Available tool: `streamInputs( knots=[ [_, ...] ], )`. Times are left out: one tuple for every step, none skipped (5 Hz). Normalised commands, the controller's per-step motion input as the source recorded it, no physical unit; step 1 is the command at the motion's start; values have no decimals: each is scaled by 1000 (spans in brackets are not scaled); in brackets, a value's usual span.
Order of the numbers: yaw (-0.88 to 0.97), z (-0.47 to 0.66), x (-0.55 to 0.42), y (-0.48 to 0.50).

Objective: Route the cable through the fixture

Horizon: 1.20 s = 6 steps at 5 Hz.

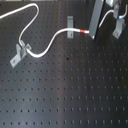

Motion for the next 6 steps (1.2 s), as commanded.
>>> streamInputs(
  knots=[
    [129, 2, -123, 89],
    [231, 73, -245, 147],
    [300, 108, -232, 182],
    [51, 0, -15, 21],
    [20, 0, -37, 23],
    [457, 3, -392, 365]
  ],
)
